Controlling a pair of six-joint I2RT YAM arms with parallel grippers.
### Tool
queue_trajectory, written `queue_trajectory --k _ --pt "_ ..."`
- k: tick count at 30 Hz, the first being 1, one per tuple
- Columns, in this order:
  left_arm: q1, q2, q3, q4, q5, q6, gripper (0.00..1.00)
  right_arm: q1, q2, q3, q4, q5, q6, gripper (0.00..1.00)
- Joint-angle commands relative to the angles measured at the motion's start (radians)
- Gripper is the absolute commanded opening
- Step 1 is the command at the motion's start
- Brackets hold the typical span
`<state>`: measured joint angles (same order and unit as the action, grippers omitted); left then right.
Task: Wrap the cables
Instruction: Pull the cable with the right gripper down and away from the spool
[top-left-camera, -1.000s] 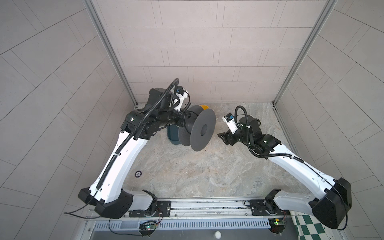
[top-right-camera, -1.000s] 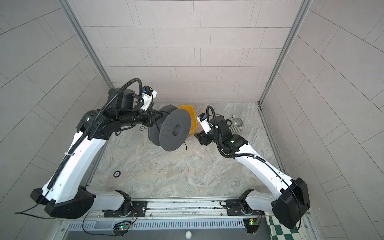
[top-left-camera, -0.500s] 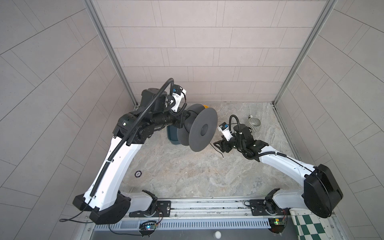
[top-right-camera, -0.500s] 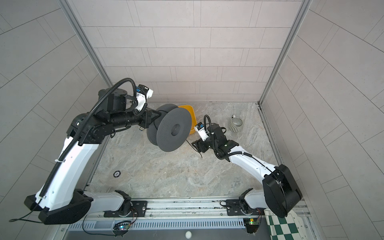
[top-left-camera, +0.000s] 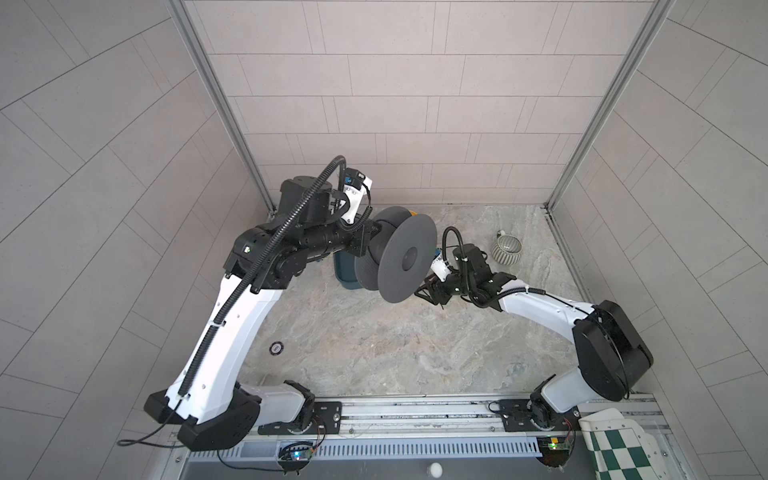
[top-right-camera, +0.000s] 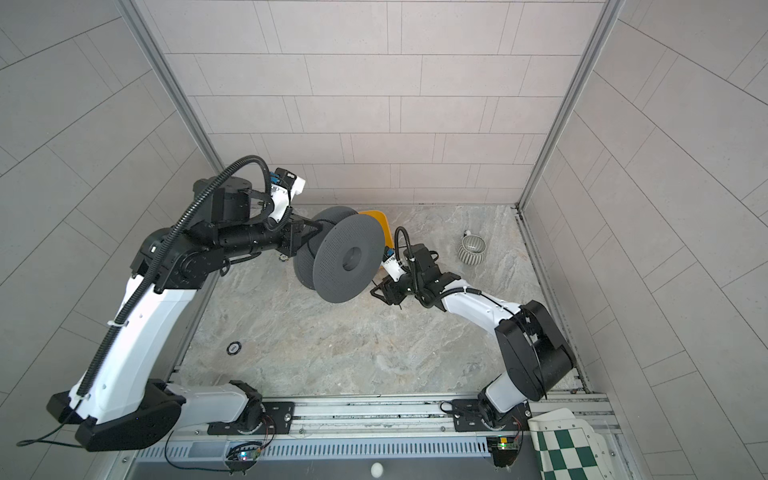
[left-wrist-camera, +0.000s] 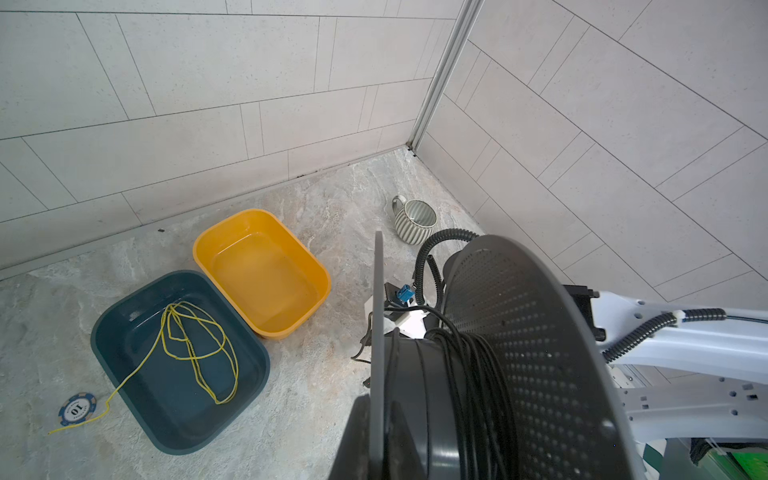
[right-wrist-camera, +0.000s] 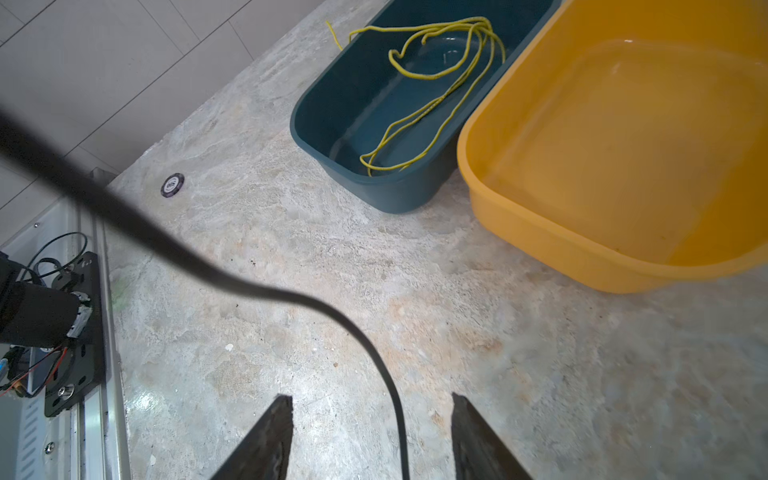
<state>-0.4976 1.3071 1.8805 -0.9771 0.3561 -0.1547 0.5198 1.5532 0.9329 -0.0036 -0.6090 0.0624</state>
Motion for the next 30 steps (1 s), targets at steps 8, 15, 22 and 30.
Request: queue_trajectory --k 8,15,22,30 --pt "0.002 -0.034 0.04 0.087 0.01 0.008 0.0 -0.003 0.082 0.028 0.016 -0.023 0.002 0.46" --pt "0.004 -0.028 0.048 0.082 0.005 0.006 0.0 -0.002 0.107 0.012 0.051 -0.031 0.026 0.38" --pt "0.004 -0.024 0.047 0.083 -0.013 -0.004 0.0 -0.002 0.108 0.0 0.07 -0.029 0.039 0.27" --pt "0.014 -0.017 0.047 0.087 -0.048 -0.03 0.0 -0.001 0.086 -0.028 0.065 -0.004 0.058 0.03"
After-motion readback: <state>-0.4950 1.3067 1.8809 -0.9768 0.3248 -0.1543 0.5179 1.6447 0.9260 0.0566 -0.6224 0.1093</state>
